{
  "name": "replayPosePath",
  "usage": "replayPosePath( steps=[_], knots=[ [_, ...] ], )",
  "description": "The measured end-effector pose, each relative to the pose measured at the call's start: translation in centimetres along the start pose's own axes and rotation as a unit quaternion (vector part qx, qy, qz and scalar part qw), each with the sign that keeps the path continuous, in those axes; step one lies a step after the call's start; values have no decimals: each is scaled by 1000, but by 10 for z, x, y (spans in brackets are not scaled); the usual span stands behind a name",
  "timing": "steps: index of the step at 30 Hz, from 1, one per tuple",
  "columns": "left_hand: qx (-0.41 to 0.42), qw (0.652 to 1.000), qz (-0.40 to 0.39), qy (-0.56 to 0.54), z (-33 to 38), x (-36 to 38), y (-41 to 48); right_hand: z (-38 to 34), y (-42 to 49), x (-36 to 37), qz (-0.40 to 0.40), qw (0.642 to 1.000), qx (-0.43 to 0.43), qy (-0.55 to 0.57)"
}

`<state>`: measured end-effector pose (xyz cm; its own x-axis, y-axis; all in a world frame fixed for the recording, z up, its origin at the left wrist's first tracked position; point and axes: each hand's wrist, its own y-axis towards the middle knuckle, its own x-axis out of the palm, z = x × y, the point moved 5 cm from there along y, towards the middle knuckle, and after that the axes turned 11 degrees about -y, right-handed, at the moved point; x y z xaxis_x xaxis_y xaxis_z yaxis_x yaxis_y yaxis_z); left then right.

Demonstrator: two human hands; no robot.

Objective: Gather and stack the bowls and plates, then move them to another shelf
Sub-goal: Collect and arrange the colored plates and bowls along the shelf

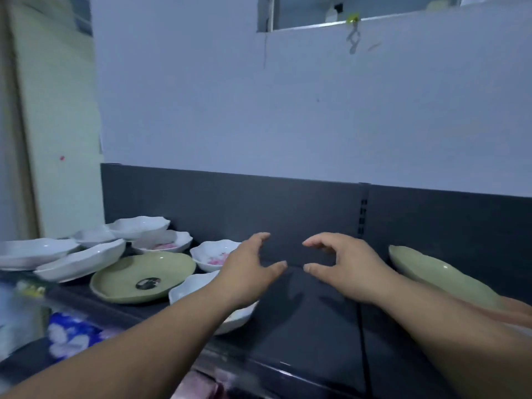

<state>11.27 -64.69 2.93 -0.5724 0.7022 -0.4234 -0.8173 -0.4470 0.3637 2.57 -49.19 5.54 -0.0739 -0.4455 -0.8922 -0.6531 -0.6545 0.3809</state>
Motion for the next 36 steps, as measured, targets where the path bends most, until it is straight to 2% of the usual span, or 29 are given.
replayPosePath(
  steps=[6,9,13,24,33,36],
  knots=[
    [-35,996,68,53,-59,-118,5,-99,54,57,-41,998,-45,26],
    [-62,992,98,43,-87,-168,2,-138,74,87,-64,996,-51,35],
    [-84,988,99,80,-122,-211,-8,-178,92,116,-83,995,-43,16],
    [-110,992,-1,61,-179,-225,-25,-197,120,169,-147,987,59,-32],
    [-84,996,-6,12,-187,-229,-14,-196,130,186,-154,983,93,-17],
    [-67,998,-5,6,-187,-229,-11,-196,132,181,-122,987,107,-9]
  ],
)
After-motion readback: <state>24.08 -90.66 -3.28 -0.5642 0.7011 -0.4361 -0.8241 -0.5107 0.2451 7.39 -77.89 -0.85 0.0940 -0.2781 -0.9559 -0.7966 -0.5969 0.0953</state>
